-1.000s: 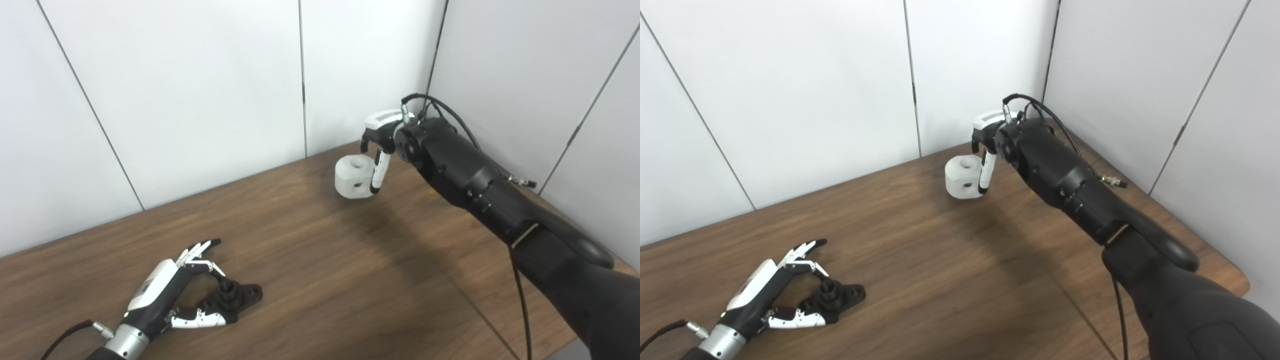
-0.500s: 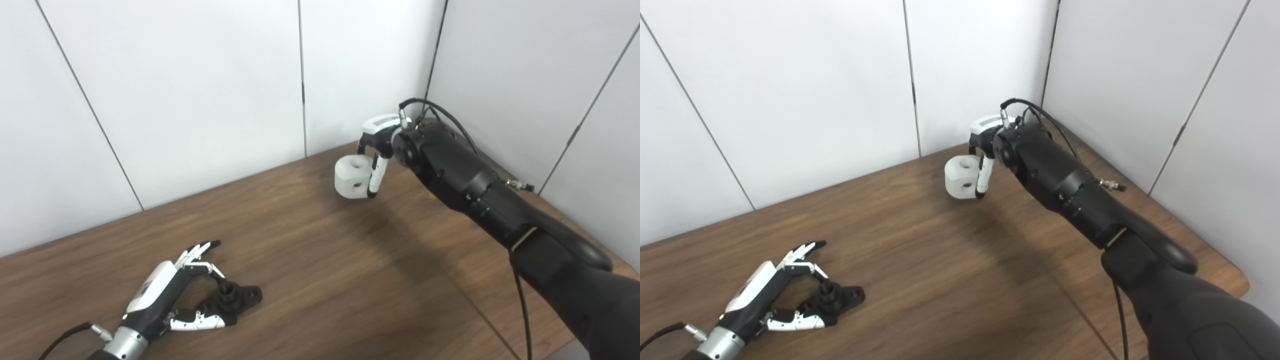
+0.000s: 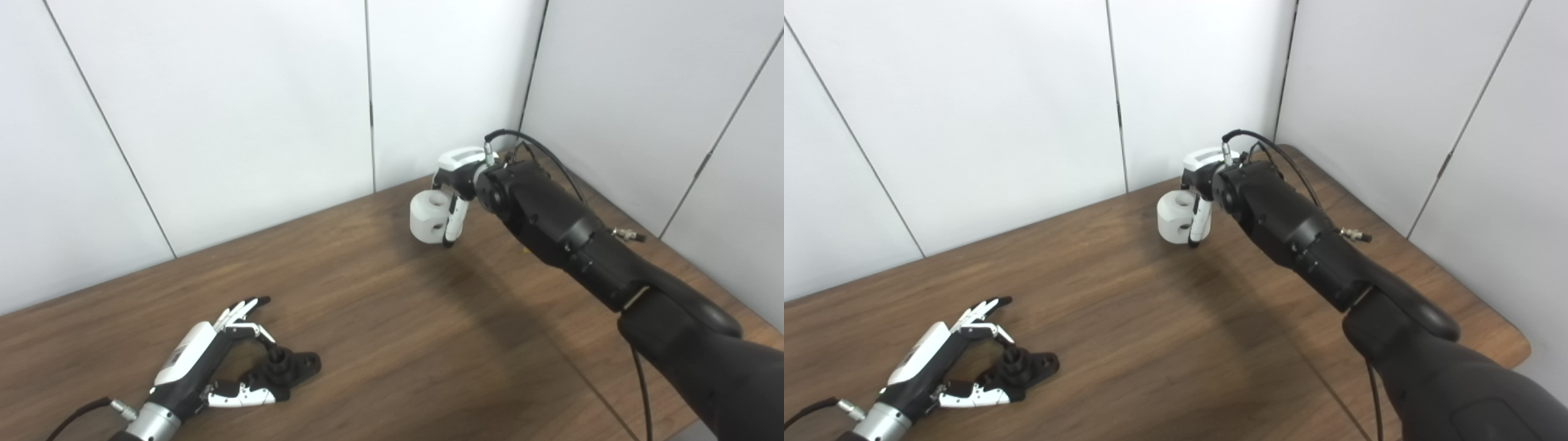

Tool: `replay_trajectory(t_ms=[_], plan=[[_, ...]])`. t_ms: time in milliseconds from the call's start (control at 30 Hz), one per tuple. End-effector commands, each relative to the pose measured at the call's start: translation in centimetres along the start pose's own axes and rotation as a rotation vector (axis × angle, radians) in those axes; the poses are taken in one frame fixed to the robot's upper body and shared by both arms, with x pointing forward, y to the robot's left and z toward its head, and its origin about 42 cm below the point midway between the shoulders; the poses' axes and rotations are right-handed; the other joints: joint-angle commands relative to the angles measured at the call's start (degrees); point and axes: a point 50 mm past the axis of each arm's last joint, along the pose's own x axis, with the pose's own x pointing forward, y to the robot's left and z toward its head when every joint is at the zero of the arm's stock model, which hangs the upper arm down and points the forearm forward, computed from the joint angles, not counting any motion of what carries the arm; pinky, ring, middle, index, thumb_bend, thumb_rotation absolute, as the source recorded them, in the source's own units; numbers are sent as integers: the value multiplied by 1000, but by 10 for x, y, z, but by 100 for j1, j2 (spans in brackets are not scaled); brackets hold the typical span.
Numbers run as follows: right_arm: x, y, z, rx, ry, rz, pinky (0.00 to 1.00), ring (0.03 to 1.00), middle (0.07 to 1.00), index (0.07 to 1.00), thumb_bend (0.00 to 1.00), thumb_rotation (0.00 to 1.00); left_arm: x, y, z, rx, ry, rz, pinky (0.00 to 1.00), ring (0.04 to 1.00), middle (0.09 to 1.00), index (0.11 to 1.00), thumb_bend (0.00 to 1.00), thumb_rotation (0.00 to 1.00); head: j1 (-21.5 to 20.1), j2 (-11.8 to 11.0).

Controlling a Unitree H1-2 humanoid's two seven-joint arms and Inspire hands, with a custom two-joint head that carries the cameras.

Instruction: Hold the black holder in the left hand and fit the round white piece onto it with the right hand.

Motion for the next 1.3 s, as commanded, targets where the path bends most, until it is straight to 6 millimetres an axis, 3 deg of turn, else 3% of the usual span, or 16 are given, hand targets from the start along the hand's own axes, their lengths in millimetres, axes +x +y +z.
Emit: replay_trajectory(t_ms=[0,67,300,800,1267], plan=[[-4,-24,-4,-9,-23,-160,870,869,823,520,621,170,-53,-58,-36,-37,197,-213,1000,1000,964,482,524,59,16,28],[-5,-23,-4,-14,-32,-205,890,853,792,488,545,146,-54,-58,-36,-39,199,-211,1000,1000,962,482,524,59,9,31],[-7,-21,-5,-43,-57,-277,983,861,754,481,526,141,-54,-58,-36,-46,197,-204,1000,1000,958,482,524,59,10,40],[-9,-30,-4,-30,-75,-301,964,859,746,480,526,143,-51,-59,-35,-43,187,-197,1000,1000,953,482,524,58,213,106],[-41,-113,47,178,-149,-29,1000,961,835,481,525,137,-37,-65,-28,-35,192,-209,1000,1000,956,481,524,60,649,263]])
